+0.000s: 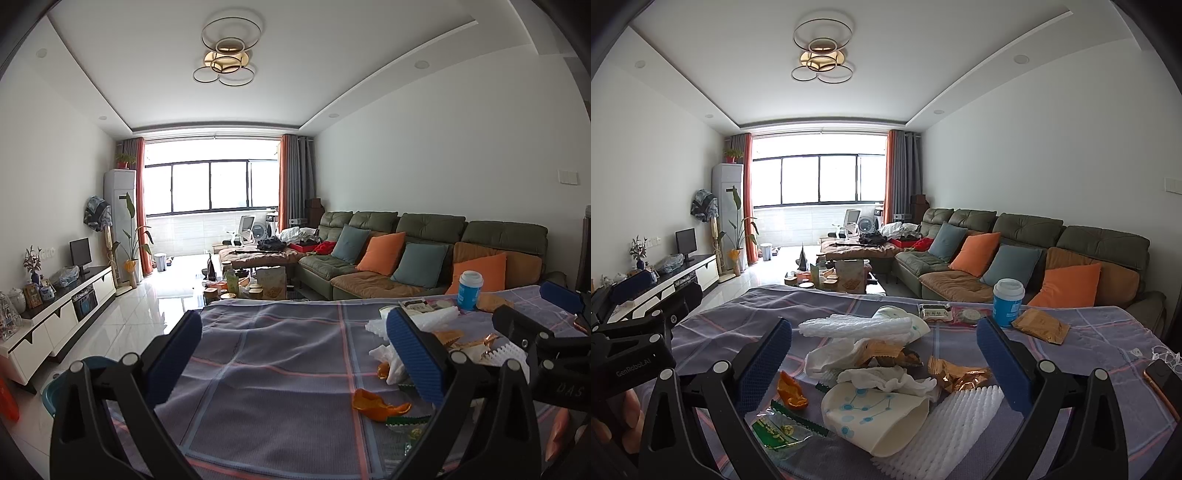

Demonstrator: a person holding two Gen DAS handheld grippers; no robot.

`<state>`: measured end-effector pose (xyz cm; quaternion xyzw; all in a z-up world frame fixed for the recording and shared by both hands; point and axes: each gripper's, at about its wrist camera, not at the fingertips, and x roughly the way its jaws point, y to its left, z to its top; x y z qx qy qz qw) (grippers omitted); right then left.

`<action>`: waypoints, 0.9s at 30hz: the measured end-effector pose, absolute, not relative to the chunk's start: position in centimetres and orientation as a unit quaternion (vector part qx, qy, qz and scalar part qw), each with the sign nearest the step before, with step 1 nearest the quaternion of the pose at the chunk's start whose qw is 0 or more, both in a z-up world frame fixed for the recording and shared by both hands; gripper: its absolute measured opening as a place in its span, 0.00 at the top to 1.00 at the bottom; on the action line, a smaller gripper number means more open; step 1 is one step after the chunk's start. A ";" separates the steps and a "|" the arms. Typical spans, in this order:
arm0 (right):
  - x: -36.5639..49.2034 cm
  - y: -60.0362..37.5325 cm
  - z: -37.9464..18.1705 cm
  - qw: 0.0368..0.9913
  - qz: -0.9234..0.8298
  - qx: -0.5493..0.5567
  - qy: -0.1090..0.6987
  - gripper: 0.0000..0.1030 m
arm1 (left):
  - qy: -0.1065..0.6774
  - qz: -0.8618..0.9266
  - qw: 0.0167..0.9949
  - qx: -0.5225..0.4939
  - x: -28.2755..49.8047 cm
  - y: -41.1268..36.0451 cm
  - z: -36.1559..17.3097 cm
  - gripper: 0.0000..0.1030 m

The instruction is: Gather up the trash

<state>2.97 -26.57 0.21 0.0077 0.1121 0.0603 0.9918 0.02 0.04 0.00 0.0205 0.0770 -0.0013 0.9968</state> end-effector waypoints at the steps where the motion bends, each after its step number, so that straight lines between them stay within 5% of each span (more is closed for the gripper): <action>1: 3.0 -26.6 0.2 0.992 0.060 0.007 0.112 0.03 | 0.077 -0.001 0.997 0.020 0.0 0.0 0.0 0.03; 27: 3.0 -26.6 0.2 0.992 0.060 0.007 0.112 0.04 | 0.078 -0.002 0.997 0.021 0.1 0.3 -0.6 0.03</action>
